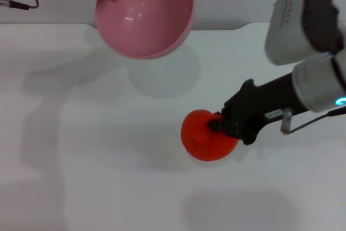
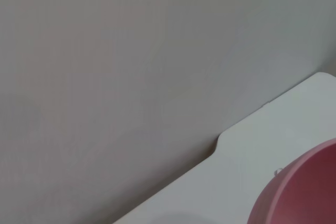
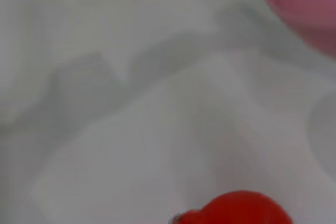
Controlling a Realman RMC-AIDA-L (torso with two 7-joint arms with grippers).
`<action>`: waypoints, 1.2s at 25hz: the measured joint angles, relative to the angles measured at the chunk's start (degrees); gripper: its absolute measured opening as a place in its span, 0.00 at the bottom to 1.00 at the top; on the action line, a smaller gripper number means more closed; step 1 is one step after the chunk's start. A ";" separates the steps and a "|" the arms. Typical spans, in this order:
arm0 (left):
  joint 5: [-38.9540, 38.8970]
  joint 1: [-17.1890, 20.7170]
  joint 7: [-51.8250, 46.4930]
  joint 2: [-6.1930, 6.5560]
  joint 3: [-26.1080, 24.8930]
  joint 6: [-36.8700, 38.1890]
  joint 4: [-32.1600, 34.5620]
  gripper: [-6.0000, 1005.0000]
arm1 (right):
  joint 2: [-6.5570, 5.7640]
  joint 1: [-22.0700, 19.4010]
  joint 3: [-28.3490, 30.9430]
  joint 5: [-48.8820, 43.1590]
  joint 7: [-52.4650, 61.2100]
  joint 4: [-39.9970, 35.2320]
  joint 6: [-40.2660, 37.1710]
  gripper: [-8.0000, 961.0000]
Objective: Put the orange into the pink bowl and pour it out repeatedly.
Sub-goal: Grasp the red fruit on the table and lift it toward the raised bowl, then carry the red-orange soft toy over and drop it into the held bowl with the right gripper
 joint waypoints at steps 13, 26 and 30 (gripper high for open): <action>0.52 0.00 0.00 -0.98 2.73 -0.63 -0.71 0.05 | 0.11 -1.46 14.89 17.37 1.04 -26.51 -10.43 0.06; -0.14 0.88 0.00 -4.07 8.31 1.70 -0.14 0.05 | 0.15 -3.49 13.97 19.32 -10.93 -10.38 8.45 0.06; -0.57 0.55 -0.13 -4.27 9.58 1.75 -0.11 0.05 | -0.06 -2.87 10.38 19.05 -13.70 -5.72 12.37 0.06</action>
